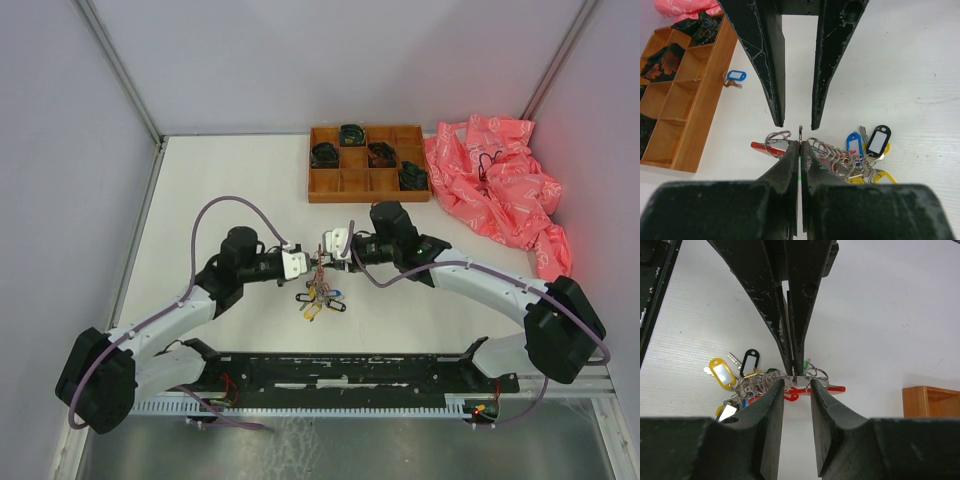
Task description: Put the keys on the keyring
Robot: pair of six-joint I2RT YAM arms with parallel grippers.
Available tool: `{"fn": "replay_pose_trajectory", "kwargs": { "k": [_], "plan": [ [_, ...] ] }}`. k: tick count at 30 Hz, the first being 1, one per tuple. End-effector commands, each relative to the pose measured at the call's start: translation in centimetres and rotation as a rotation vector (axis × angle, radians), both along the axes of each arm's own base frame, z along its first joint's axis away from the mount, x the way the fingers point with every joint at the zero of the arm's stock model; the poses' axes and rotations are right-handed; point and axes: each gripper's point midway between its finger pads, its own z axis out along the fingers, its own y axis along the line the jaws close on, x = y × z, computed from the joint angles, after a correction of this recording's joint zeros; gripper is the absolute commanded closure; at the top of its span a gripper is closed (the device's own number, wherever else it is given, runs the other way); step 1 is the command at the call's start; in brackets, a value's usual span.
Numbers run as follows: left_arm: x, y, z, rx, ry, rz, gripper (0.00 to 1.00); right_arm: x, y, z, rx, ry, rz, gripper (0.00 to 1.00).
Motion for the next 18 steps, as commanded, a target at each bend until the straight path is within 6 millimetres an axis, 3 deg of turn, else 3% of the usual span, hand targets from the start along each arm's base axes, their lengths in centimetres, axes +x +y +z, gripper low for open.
{"fn": "replay_pose_trajectory", "kwargs": {
  "k": [1, 18],
  "plan": [
    [1.2, -0.1, 2.5, 0.023, -0.089, 0.043, 0.97, 0.1, 1.4, 2.6, 0.062, -0.042, 0.048, 0.65],
    [0.3, -0.7, 3.5, 0.02, -0.107, 0.025, 0.97, 0.2, 1.7, 1.6, 0.036, -0.008, 0.05, 0.83]
  ]
}}
